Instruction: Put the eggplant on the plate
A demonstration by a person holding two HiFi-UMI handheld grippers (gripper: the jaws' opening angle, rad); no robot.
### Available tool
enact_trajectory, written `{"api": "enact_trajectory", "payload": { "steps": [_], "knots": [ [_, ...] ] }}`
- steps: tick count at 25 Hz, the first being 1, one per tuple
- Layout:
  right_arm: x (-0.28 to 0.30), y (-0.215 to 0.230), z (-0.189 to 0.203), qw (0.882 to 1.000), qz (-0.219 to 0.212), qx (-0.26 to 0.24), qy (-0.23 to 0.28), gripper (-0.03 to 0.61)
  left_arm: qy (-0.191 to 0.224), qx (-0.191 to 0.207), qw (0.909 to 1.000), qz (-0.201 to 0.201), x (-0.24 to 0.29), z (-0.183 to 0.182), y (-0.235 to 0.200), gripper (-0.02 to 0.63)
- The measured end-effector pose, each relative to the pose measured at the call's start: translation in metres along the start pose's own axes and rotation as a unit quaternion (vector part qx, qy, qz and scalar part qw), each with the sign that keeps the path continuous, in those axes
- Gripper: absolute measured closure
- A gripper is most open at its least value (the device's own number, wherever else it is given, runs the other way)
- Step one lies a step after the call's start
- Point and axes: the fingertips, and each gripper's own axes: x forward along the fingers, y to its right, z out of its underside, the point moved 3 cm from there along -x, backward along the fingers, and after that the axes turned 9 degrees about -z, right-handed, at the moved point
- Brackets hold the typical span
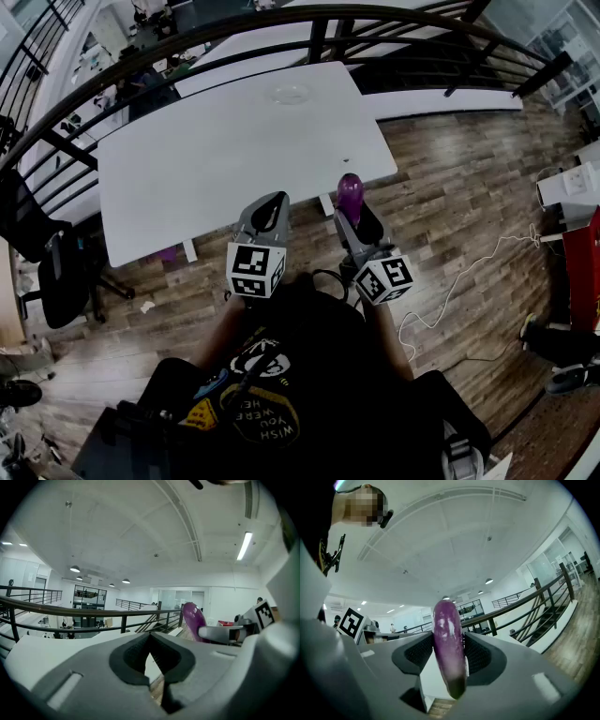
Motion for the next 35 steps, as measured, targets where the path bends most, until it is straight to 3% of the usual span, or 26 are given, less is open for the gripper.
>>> {"api": "enact_trajectory", "payload": {
  "steps": [12,19,35],
  "knots": [
    [0.006,-0.011,0.01,1.0,-0.005,0.003,0.002,0.364,-0.008,-0.004,0.9999,-0.012,-0.014,0.01,-0.015,0.609],
    [0.02,-0.03,0.017,0.998,-0.065,0.018,0.01,0.362,-0.013,-0.008,0.9998,-0.015,-0.02,0.017,-0.03,0.609],
    [0.056,-0.056,0.039,0.999,-0.035,0.015,-0.019,0.36,-0.022,-0.021,0.9988,0.039,-0.009,0.027,-0.062,0.609]
  ]
}}
